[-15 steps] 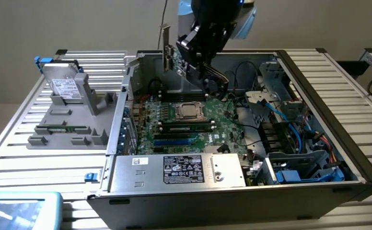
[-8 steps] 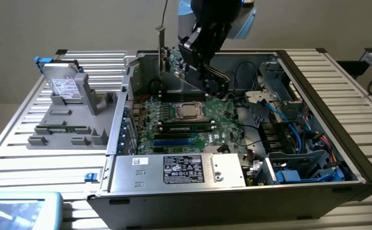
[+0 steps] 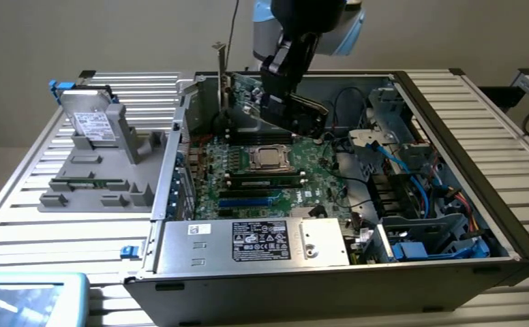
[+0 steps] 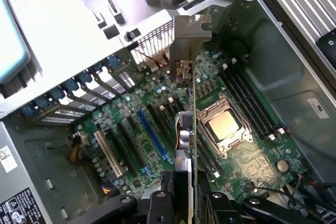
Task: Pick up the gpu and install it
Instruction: 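Insert the gpu into the slot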
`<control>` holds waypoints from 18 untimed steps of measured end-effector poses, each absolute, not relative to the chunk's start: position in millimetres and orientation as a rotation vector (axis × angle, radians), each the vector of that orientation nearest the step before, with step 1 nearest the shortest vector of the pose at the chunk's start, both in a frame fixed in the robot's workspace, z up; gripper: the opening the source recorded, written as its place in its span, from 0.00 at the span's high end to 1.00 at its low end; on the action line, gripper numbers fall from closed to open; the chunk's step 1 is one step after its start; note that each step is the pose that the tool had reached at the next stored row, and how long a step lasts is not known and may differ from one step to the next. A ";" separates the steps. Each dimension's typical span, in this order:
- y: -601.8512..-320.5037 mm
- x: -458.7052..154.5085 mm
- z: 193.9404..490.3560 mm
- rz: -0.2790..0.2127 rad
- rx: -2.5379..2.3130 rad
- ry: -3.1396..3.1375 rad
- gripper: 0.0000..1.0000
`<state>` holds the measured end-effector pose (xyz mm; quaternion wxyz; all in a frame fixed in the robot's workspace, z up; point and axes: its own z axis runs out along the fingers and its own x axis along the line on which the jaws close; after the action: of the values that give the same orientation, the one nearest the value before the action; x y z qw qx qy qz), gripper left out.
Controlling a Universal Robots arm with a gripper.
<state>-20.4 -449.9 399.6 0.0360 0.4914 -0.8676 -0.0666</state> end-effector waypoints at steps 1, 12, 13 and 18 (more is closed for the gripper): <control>-449.9 -20.4 399.5 -0.203 1.533 -2.650 0.72; -449.9 -20.4 398.4 -0.187 1.786 -2.478 0.72; -449.9 -20.4 398.3 -0.185 1.808 -2.461 0.72; -449.9 -20.4 397.8 -0.175 1.918 -2.374 0.72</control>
<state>-20.4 -449.9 397.8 0.0420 0.6268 -0.7759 -0.0572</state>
